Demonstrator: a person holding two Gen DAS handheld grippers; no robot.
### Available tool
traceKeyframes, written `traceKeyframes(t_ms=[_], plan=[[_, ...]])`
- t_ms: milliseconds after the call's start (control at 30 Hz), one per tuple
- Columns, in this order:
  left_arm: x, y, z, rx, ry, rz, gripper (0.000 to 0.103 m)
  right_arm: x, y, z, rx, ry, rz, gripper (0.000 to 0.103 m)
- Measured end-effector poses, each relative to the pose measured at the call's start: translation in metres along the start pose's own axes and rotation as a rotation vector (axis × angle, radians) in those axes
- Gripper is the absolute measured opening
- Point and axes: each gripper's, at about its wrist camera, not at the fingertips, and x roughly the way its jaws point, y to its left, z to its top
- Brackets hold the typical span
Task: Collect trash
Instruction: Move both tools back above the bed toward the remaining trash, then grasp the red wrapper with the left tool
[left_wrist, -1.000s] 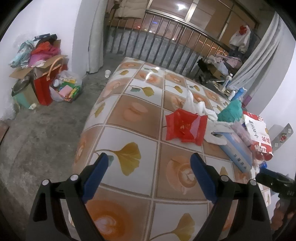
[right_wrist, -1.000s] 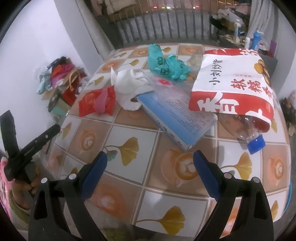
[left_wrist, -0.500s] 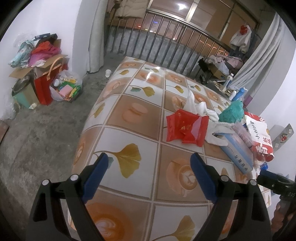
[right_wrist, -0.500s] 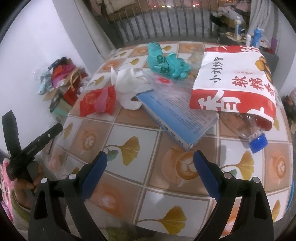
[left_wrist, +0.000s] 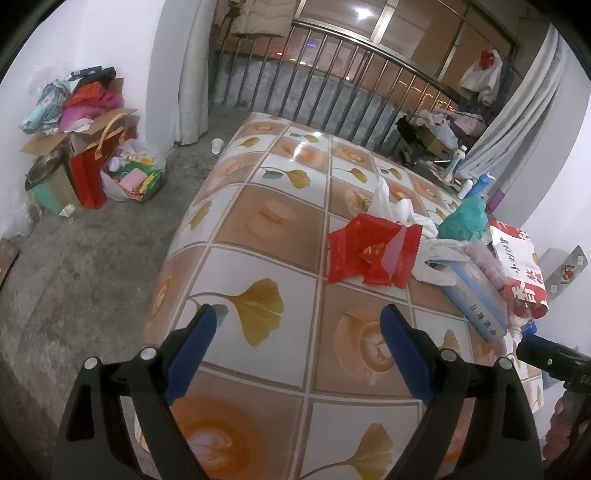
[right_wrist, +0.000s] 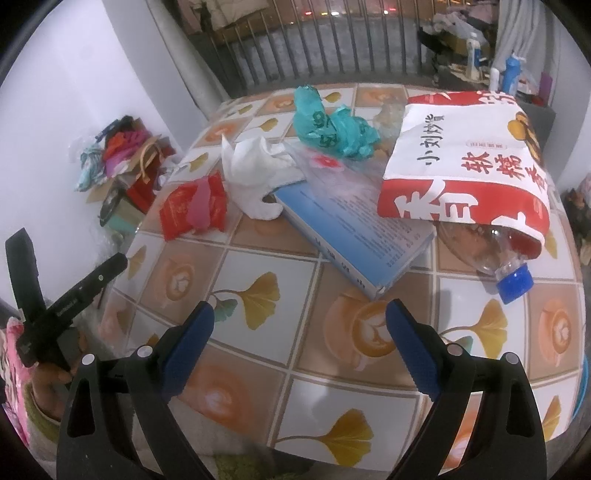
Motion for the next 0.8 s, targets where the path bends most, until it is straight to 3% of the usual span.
traceKeyframes(t_ms=[800], plan=[[-0.011, 0.022, -0.002, -0.087, -0.06, -0.11, 0.088, -0.005, 0.011, -0.002, -0.007, -0.019, -0.013, 0.089]])
